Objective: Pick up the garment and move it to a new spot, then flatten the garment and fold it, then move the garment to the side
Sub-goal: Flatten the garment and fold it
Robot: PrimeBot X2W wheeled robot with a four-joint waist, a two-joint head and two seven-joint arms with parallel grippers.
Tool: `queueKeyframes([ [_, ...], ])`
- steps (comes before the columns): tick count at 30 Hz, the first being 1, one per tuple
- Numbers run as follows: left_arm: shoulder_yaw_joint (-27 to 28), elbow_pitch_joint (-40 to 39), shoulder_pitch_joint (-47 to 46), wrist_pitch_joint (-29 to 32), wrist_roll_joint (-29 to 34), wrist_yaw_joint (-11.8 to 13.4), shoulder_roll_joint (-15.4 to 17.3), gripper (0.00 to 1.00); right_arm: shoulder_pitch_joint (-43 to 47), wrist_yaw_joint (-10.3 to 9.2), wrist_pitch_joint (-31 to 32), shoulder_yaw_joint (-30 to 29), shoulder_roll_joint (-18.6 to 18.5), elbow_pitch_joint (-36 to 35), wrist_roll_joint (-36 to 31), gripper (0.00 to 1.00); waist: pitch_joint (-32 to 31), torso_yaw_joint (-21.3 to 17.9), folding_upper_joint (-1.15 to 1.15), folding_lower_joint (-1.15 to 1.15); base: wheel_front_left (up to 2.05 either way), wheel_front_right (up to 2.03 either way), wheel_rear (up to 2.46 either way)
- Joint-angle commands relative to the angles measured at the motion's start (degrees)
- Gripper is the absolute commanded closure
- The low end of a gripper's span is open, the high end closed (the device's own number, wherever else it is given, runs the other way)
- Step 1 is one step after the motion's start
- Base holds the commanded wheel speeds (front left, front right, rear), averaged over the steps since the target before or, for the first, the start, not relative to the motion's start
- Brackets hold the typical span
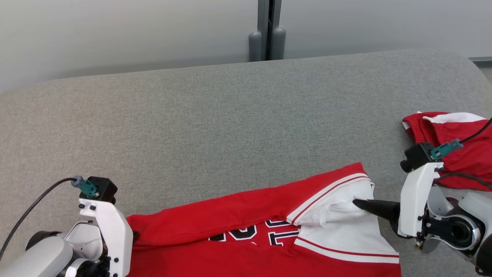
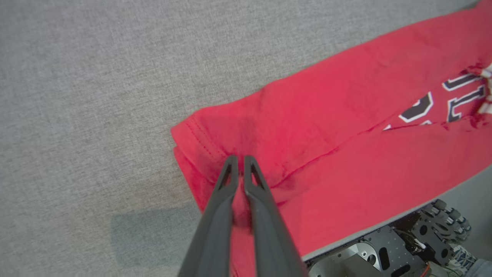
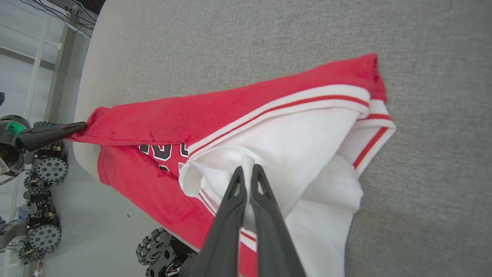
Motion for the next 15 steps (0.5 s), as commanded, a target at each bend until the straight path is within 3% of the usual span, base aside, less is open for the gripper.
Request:
queueKeyframes([
  [1, -0.14, 0.06, 0.88, 0.26, -0.41, 0.48, 0.53, 1.00, 1.08, 0.02, 0.56, 0.42, -0.52, -0.25, 0.32, 1.00, -0.19, -0.22, 0.00, 0.00, 0.00, 0.00, 0.00],
  [4, -0.46, 0.08, 1.64, 0.69, -0.69, 0.88, 0.59, 1.00, 1.56, 0.02, 0.67, 0.63, -0.40, -0.62, 0.59, 1.00, -0.22, -0.49, 0.00, 0.00, 0.00, 0.00, 0.00],
  [6, -0.46, 0.22, 1.77, 0.46, -0.61, 0.97, 0.59, 0.22, 2.29, 0.02, 1.02, 0.95, -0.26, -1.10, 1.05, 1.00, -0.14, -0.60, 0.00, 0.00, 0.00, 0.00, 0.00],
  [7, -0.54, 0.35, 2.01, 0.53, -0.71, 0.96, 0.51, 0.00, 2.42, 0.02, 1.08, 1.04, -0.40, -1.24, 1.02, 0.98, -0.06, -0.65, 0.00, 0.00, 0.00, 0.00, 0.00],
  [8, -0.67, 0.41, 2.33, 0.73, -1.01, 0.80, 0.37, 0.00, 2.46, 0.02, 1.04, 1.14, -0.47, -1.41, 0.95, 0.83, -0.02, -0.70, 0.00, 0.00, 0.00, 0.00, 0.00],
  [9, -0.71, 0.37, 2.46, 0.71, -0.95, 0.71, 0.37, 0.00, 2.65, 0.02, 1.06, 1.20, -0.50, -1.57, 1.08, 0.51, 0.00, -0.72, 0.00, 0.00, 0.00, 0.00, 0.00],
  [10, -0.69, 0.38, 2.47, 0.67, -0.95, 0.70, 0.46, 0.00, 2.92, 0.02, 1.10, 1.32, -0.53, -1.71, 1.21, 0.00, -0.01, -0.73, 0.00, 0.00, 0.00, 0.00, 0.00],
  [15, 0.15, -0.13, 2.41, -1.34, -0.10, 1.39, 0.85, 0.00, 3.42, 0.02, 0.31, 1.15, -1.15, -2.26, 1.80, 0.00, -0.65, -0.64, 0.00, 0.00, 0.00, 0.00, 0.00],
])
